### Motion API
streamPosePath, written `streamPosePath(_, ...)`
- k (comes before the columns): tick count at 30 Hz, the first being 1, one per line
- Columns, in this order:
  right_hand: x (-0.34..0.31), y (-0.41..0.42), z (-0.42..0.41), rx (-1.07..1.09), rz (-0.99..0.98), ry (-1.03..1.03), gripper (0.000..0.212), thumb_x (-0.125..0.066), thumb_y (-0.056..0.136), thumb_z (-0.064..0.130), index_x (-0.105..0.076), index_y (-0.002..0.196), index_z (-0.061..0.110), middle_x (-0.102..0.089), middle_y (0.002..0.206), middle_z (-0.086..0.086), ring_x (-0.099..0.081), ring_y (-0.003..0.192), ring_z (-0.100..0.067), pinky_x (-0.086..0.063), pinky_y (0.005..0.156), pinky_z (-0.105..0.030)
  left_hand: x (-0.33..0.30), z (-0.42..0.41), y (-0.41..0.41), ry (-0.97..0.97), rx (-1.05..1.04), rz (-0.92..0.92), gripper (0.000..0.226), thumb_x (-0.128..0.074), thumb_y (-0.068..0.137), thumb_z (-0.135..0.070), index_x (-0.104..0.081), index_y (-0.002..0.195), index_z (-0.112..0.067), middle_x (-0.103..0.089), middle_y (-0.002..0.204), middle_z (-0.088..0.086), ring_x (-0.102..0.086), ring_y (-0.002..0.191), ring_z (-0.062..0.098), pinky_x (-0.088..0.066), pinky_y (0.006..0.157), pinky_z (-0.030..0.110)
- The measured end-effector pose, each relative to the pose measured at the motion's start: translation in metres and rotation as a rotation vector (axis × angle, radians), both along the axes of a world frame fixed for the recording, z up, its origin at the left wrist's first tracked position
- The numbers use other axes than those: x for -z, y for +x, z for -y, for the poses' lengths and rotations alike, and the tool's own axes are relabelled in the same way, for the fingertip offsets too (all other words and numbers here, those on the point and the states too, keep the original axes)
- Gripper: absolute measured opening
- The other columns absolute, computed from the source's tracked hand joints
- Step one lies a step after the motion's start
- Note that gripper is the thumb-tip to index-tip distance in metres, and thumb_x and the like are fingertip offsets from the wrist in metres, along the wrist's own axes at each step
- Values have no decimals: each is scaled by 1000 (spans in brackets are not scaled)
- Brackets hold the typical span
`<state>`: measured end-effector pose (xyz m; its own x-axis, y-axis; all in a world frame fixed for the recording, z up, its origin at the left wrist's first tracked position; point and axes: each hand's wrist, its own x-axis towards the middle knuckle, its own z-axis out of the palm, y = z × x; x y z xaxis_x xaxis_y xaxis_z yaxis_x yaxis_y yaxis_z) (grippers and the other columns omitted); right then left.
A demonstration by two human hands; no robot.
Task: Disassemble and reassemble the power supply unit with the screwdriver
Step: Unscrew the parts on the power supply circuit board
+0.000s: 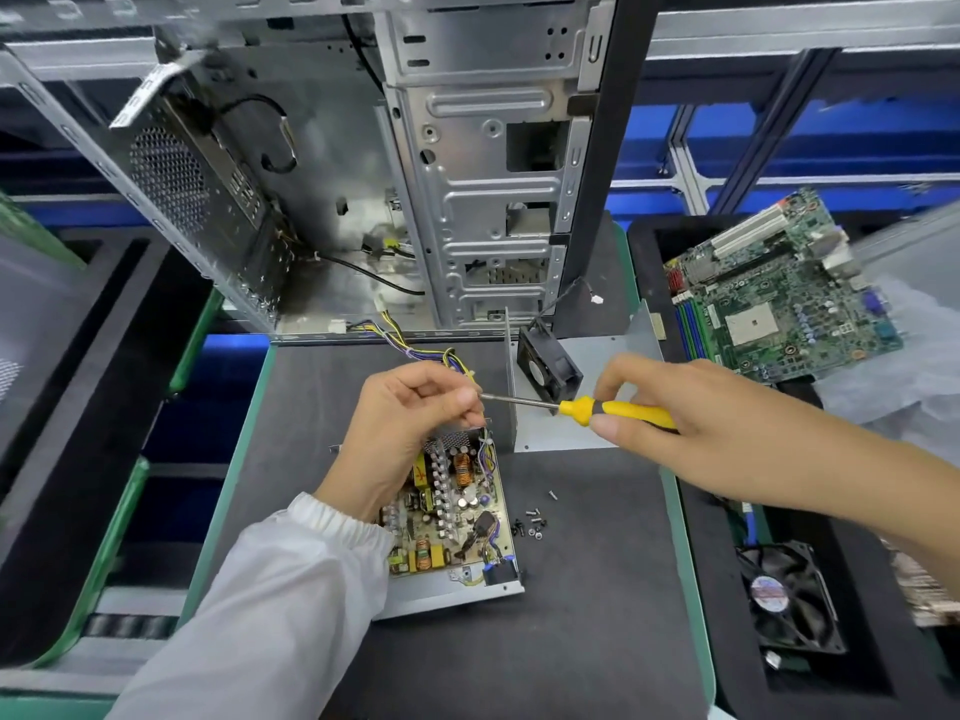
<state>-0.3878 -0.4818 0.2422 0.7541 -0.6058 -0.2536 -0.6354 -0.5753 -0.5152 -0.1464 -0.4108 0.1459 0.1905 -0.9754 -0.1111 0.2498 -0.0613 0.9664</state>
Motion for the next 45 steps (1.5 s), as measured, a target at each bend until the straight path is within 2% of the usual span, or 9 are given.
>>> streamPosePath(7,-3,8,8,46,157,53,20,-52,83,50,-54,86,31,-59,67,1,-46,54,-10,-37,52,-27,10,-6,0,-80,-25,-120,14,-66,78,-6,-76,81,-15,-71,73,8,-69,67,16,-58,68,25)
streamPosePath(10,-6,10,8,49,169,43,23,-51,80,54,-55,85,32,-59,66,4,-47,55,-8,-34,50,-19,13,-7,1,-96,3,-134,13,-74,79,-11,-76,91,-15,-73,83,10,-72,78,20,-58,72,25)
streamPosePath(15,-16,4,6,22,132,4,19,-53,81,51,-56,85,33,-58,65,8,-48,58,-7,-36,53,-19,16,-10,12,-74,110,-83,62,-85,72,-24,-59,124,-4,-68,107,18,-69,96,32,-57,83,34)
streamPosePath(18,-22,-1,0,-12,24,-60,19,-52,80,54,-56,85,36,-59,68,10,-50,63,-3,-38,54,-21,17,-11,21,-82,-37,95,37,-74,82,-13,-64,116,-5,-68,97,19,-69,86,26,-59,76,33)
streamPosePath(21,-14,2,-13,-131,-177,-193,24,-45,84,58,-54,91,37,-55,65,9,-50,68,-2,-37,53,-23,20,-10,19,-99,-176,526,3,-67,91,-15,-70,92,-14,-68,79,3,-65,72,15,-55,70,27)
streamPosePath(25,5,16,-32,-293,-346,-305,24,-40,92,53,-48,97,30,-55,81,10,-51,76,-13,-35,57,-29,33,-11,9,-26,-60,1243,26,-53,98,-35,-65,83,-18,-62,78,-7,-59,74,12,-49,64,33)
streamPosePath(27,11,23,-37,-322,-405,-333,21,-39,94,49,-44,95,29,-54,86,8,-52,78,-19,-30,55,-30,36,-10,6,-9,-30,1423,38,-42,102,-39,-57,74,-19,-53,69,-6,-54,66,15,-39,52,31)
streamPosePath(32,20,39,-44,-405,-485,-403,18,-38,97,41,-35,89,25,-54,89,2,-40,68,-26,-23,53,-32,38,-9,5,-9,-40,1465,41,-40,103,-40,-46,67,-22,-45,63,-7,-44,61,10,-23,45,24)
streamPosePath(45,32,54,-49,-472,-609,-429,5,-47,94,22,-45,98,22,-56,91,0,-43,68,-27,-16,45,-29,38,-9,5,-28,-42,1481,42,-43,103,-34,-39,63,-22,-38,59,-8,-41,58,11,-21,45,27)
